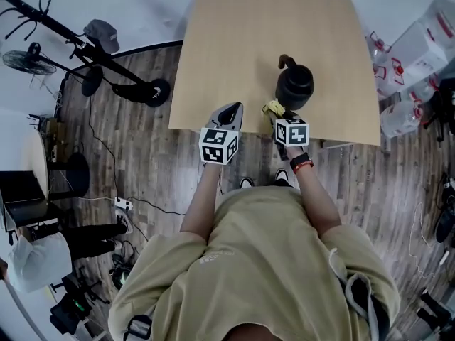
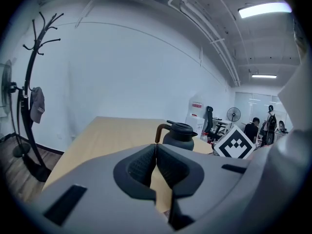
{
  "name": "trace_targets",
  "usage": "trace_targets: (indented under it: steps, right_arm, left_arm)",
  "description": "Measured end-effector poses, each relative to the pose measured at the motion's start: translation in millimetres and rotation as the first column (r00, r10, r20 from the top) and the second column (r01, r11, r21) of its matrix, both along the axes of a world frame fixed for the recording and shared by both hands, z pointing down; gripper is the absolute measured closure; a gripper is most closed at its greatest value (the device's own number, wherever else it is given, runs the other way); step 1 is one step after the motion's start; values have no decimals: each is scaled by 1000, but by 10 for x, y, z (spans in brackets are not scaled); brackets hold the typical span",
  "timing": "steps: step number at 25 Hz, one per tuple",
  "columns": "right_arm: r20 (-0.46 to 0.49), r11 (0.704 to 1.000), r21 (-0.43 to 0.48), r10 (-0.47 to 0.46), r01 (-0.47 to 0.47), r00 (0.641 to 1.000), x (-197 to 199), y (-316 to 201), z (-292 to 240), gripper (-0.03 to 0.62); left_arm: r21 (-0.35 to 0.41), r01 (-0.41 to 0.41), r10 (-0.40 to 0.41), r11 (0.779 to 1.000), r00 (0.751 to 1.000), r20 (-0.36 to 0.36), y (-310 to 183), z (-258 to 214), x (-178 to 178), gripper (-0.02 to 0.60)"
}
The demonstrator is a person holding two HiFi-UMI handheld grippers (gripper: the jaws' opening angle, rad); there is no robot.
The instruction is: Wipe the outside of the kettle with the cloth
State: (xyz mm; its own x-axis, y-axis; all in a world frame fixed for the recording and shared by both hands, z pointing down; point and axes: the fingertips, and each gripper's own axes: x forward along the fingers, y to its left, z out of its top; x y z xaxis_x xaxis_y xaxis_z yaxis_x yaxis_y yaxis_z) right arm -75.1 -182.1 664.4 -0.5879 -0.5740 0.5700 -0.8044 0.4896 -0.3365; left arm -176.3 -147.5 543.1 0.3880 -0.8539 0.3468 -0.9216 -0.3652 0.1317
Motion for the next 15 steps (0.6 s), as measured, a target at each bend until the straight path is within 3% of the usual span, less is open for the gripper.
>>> trace_targets:
  steps: [8,15]
  right_arm:
    - [-71,996,63,59,-55,996,-217,-344,-19,482]
    - [-64,986,62,159,-155,985,-274,-556,-1,480]
  left_arm:
    - [24,20,-20,1000,1000,4,-119,-121,-211,557]
    - [35,26,-25,999,1000,-10,-161,-133,-188,557]
